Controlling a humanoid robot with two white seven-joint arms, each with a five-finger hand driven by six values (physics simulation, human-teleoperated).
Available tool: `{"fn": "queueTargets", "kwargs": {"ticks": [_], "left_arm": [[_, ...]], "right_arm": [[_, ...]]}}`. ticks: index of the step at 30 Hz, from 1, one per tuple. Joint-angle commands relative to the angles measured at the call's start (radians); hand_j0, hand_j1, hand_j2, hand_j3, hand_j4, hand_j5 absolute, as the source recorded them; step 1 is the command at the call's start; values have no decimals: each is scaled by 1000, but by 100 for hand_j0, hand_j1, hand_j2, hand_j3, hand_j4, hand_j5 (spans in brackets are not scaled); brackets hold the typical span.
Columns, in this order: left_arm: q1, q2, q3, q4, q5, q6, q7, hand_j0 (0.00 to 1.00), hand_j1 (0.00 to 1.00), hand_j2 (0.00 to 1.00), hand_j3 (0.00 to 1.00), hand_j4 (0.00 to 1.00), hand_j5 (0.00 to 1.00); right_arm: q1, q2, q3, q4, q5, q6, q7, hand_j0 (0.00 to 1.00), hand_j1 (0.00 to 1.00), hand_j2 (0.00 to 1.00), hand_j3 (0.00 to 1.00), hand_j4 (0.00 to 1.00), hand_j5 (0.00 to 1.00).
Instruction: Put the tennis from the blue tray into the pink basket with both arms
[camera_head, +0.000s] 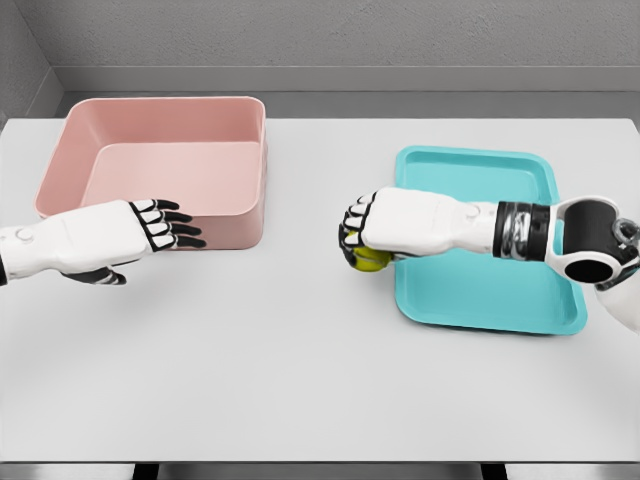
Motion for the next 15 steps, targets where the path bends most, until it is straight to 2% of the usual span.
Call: {"fn": "queueTargets", "kwargs": {"ticks": [1, 15], "left_arm": [[0, 2, 0, 1, 6, 1, 1, 100, 100, 100, 100, 100, 100], [2, 0, 0, -1, 6, 1, 1, 100, 100, 100, 100, 100, 100]], "right_arm": [[0, 25, 21, -5, 9, 2, -1, 42, 42, 42, 42, 42, 42], [-17, 128, 83, -12, 69, 2, 0, 42, 42, 42, 42, 42, 42]]}}
